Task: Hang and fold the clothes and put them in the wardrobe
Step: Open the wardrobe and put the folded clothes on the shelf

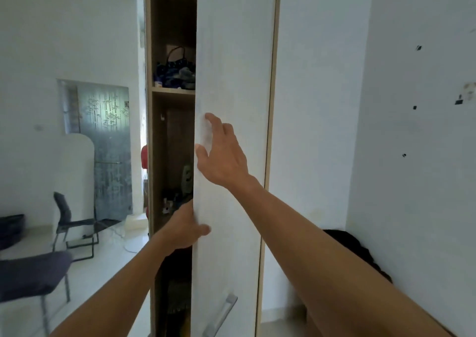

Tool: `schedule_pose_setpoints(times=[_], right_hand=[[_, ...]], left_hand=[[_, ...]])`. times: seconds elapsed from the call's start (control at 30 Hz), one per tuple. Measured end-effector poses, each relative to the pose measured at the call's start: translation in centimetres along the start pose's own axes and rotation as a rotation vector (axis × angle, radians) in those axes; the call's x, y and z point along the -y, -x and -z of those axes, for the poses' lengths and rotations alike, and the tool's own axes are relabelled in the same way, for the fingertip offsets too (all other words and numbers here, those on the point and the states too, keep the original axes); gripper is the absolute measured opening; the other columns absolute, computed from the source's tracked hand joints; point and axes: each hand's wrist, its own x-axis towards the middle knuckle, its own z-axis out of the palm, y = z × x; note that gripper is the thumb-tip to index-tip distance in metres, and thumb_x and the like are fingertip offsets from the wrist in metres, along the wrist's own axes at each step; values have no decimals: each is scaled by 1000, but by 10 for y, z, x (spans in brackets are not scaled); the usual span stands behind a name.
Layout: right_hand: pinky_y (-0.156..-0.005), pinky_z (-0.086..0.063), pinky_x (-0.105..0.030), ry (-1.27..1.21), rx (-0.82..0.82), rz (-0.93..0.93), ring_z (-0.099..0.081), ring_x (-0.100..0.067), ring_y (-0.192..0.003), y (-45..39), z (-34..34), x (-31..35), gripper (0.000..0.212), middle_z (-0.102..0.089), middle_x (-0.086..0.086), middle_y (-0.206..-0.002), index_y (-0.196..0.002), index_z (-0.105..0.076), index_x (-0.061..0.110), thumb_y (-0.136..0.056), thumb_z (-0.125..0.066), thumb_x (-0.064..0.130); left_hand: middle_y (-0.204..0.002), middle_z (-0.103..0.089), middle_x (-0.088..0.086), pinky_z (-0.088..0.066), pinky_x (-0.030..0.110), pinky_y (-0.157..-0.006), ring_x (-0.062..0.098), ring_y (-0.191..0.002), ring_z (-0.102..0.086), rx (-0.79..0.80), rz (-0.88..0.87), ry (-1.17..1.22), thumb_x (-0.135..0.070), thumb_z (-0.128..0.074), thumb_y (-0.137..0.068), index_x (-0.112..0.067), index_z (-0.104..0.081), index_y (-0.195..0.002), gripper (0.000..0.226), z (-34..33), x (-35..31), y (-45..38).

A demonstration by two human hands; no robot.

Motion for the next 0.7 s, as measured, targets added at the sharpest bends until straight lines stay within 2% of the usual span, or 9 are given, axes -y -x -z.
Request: schedule_pose_setpoints(times=[0.13, 0.23, 0.33, 0.43, 0.5, 0.6, 0.7], right_hand=[[-94, -54, -43, 20, 6, -3, -46, -25, -130, -26, -36, 9, 70, -29, -1, -152, -150, -21, 35, -93, -61, 40], [-93, -52, -42, 55, -13, -12, -44, -25, -131, -50, -61, 14, 67, -28, -1, -152, -150, -22, 36, -94, -57, 48], [-92, -51, -43, 70, -31, -9, -40, -25, -132, -68, -86, 12, 63, -28, -2, -151, -149, -23, 35, -95, -54, 49], [-95, -51, -49, 96, -44, 3, -31, -26, -138, -84, -113, 9, 60, -21, -2, -156, -151, -23, 35, -98, -48, 46], [-101, -47, -53, 164, -42, 16, -20, -27, -146, -94, -128, 3, 61, -11, -2, -162, -154, -19, 36, -99, -46, 43], [-111, -37, -59, 252, -9, 34, -1, -28, -153, -112, -149, -9, 64, 5, 0, -167, -157, -9, 38, -102, -41, 40], [-117, -25, -61, 297, 24, 8, 13, -25, -154, -127, -162, -24, 67, 17, 4, -166, -158, 2, 39, -104, -38, 41]], left_hand=[[-117, -62, -5, -50, 55, -101, 23, -117, -58, 22, 43, 16, -20, -81, -78, -27, -51, -121, 53, 34, 32, -27], [-115, -63, -8, -51, 49, -101, 22, -117, -60, 14, -9, -31, -19, -85, -74, -26, -52, -119, 57, 61, 50, -47], [-120, -55, -12, -48, 44, -102, 19, -122, -54, -68, -145, -123, -23, -89, -68, -30, -37, -133, 84, 80, 62, -60], [-147, -35, -5, -39, 43, -109, 21, -134, -39, -265, -348, -294, -41, -92, -53, -30, -5, -152, 132, 97, 80, -76], [-162, -10, 3, -23, 42, -115, 26, -147, -20, -375, -404, -496, -50, -93, -46, -27, 13, -154, 154, 106, 88, -86], [-164, 18, 9, -5, 48, -118, 33, -152, 10, -453, -446, -768, -59, -92, -42, -24, 23, -154, 164, 115, 92, -100], [-162, 24, 13, 2, 59, -117, 38, -149, 22, -491, -412, -976, -70, -87, -39, -20, 16, -156, 164, 120, 94, -123]])
